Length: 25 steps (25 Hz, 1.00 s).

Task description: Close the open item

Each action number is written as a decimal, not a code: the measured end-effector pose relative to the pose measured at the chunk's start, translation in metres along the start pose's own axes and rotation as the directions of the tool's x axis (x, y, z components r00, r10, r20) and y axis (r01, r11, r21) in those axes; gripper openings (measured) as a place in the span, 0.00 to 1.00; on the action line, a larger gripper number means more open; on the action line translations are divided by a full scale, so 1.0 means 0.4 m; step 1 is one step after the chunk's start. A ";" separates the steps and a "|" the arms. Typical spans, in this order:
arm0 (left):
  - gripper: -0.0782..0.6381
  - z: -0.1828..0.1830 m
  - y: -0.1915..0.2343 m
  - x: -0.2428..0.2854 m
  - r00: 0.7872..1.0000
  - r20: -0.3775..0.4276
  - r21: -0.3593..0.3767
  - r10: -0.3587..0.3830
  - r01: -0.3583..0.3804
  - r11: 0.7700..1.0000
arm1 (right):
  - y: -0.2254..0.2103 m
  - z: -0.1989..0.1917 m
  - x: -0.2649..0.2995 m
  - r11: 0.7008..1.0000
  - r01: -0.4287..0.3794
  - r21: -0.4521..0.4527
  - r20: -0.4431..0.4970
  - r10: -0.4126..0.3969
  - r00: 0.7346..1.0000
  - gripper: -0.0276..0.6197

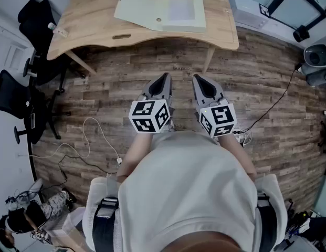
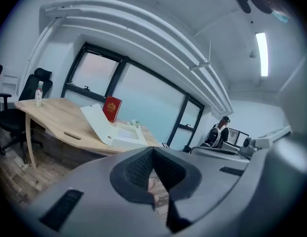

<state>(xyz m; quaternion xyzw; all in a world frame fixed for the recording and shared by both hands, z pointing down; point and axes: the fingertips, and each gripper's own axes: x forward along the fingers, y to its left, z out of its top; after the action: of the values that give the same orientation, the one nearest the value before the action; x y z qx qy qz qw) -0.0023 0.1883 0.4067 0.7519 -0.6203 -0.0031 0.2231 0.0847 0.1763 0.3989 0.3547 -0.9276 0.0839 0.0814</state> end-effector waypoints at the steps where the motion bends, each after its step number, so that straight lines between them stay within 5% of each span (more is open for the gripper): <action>1: 0.13 -0.003 -0.002 -0.003 1.000 0.000 -0.001 0.000 0.000 1.000 | -0.001 -0.003 -0.006 1.000 0.003 0.001 -0.001 -0.003 1.000 0.07; 25: 0.13 0.025 0.072 -0.008 1.000 0.012 -0.019 0.002 -0.001 1.000 | 0.031 0.015 0.053 1.000 0.005 0.008 0.011 -0.005 1.000 0.07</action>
<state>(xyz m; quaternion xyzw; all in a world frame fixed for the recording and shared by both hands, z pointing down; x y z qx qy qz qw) -0.0326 0.1844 0.4066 0.7493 -0.6221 -0.0132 0.2267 0.0601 0.1705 0.3965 0.3577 -0.9269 0.0853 0.0751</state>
